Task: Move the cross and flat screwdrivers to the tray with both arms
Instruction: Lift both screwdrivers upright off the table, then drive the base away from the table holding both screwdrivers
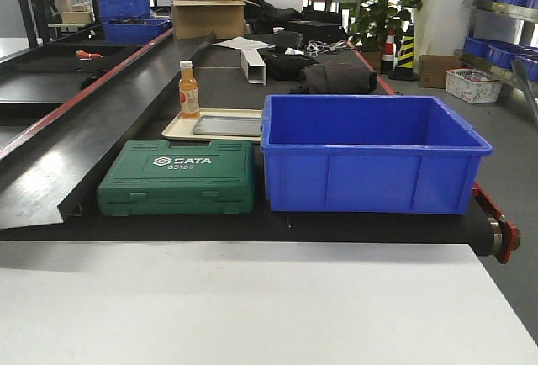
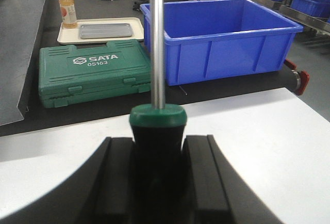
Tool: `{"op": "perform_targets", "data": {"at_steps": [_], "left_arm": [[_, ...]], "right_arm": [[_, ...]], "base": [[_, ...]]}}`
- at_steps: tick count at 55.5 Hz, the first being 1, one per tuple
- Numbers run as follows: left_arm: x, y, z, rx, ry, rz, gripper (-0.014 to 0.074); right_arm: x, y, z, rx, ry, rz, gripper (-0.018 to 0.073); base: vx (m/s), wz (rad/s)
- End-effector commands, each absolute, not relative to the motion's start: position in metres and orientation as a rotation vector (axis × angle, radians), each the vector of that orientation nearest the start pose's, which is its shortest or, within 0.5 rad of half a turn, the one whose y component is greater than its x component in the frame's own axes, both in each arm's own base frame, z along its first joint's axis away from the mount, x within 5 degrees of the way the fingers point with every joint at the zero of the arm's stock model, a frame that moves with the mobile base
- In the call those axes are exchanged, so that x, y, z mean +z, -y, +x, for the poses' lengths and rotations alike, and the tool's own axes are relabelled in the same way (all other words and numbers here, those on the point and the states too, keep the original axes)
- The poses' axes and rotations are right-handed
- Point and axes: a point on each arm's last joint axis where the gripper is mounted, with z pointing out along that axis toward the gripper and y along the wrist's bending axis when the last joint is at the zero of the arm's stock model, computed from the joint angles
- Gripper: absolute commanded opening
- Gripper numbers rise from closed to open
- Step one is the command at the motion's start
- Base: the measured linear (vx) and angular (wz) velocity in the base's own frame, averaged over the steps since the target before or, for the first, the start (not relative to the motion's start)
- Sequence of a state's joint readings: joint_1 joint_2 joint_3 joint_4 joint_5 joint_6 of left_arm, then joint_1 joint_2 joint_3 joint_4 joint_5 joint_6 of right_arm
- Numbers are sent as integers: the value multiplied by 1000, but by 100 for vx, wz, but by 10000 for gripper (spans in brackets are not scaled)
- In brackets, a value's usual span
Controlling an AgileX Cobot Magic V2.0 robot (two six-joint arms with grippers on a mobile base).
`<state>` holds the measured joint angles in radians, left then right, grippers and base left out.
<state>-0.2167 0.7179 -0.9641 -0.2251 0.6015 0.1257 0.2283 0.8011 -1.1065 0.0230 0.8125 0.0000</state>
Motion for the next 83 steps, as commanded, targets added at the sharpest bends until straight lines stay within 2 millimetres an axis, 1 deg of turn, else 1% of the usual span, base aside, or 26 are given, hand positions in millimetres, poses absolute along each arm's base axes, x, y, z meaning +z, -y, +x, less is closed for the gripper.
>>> {"op": "perform_targets", "data": {"at_steps": [1,39,83], "left_arm": [[435,39,122,-337,-1704,195,-3],[435,39,122,-337,-1704,195,-3],[435,39,122,-337,-1704,195,-3]], "right_arm": [[449,-32,131,180,-1867,-209,-8],[449,-32,131,181,-1869,-209,-8],[448,-32,131,181,-1871,-209,-8]], "base": [[0,0],[-3,3],[-18,-5]]}}
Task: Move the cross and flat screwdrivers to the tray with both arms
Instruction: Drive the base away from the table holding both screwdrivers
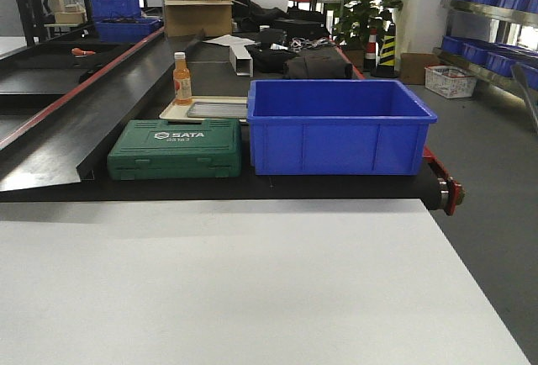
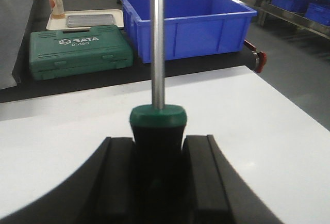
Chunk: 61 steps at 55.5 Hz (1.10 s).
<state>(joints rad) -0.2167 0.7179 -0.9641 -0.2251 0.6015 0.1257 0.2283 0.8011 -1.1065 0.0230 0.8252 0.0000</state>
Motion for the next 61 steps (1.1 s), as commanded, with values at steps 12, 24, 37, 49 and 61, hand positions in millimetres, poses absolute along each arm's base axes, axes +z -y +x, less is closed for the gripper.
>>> {"op": "perform_targets", "data": {"at_steps": [12,24,37,49,61], "left_arm": [[435,39,122,-337,-1704,195,-3],[435,39,122,-337,-1704,195,-3],[435,39,122,-337,-1704,195,-3],[435,39,122,-337,-1704,195,-3],[435,39,122,-337,-1704,195,-3]], "right_arm": [[448,-32,131,181,-1871,-209,-8],[448,-32,131,179,-1870,-209,-8],[448,-32,131,180,-1870,-209,-8],[448,-32,131,179,-1871,-209,-8],[449,-31,130,180,-1868,-209,-8]], "base": [[-20,-14],[-16,-32],[-12,-52],[-11,-69],[-8,-76]]}}
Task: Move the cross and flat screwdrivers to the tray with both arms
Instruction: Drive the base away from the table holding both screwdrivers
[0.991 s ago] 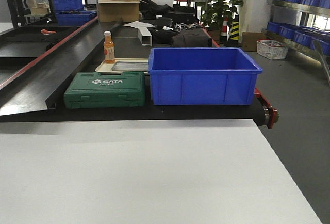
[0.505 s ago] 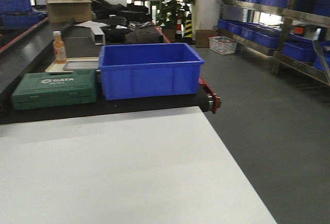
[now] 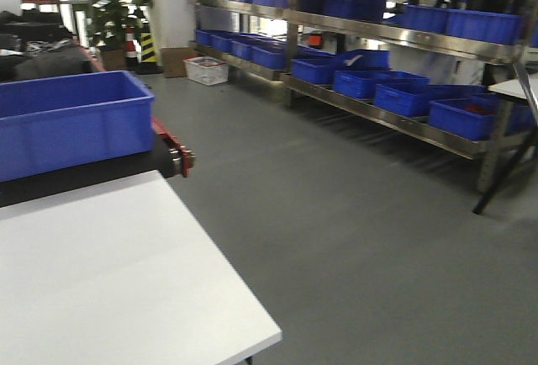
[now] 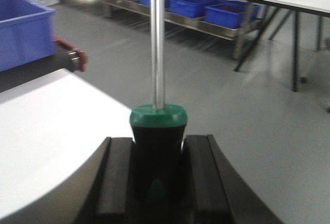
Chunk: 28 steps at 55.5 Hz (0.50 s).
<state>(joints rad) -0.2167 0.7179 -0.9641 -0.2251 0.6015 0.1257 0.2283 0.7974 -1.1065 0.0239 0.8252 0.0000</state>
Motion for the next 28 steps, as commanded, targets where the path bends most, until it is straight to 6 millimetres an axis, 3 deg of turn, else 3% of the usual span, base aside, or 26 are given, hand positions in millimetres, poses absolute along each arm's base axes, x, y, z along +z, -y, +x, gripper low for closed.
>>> {"op": "perform_targets", "data": {"at_steps": [1,28], "left_arm": [[435,39,122,-337,-1704,195,-3],[435,39,122,-337,-1705,195,-3]], "right_arm": [[449,-31,130,180,-1868,-209,-8],[448,-31,130,179,-1875,-210,-8]], "base": [[-4,-73],[4,-61]]}}
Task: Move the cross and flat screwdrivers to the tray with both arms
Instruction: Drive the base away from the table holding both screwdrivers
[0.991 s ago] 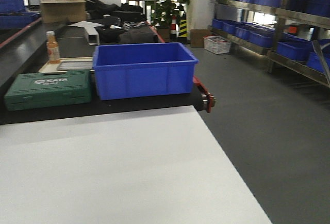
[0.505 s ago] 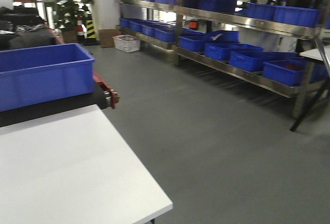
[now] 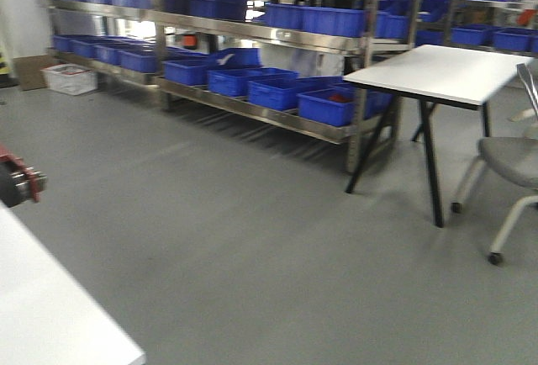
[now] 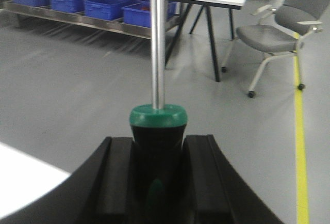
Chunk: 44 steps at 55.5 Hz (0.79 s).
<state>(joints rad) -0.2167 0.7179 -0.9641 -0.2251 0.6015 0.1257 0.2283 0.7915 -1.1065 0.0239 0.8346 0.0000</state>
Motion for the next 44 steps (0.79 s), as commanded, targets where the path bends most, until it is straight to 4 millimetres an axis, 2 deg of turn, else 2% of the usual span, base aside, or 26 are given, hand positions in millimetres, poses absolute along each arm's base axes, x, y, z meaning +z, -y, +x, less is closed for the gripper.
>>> {"op": "perform_targets", "data": {"at_steps": [1,44], "left_arm": [[435,39,122,-337,-1705,195,-3],[435,39,122,-337,-1705,195,-3]], "right_arm": [[448,-31,130,179,-1875,-210,-8],[448,-31,130,179,-1879,-211,-8]], "base": [[12,-50],[17,-54]]}}
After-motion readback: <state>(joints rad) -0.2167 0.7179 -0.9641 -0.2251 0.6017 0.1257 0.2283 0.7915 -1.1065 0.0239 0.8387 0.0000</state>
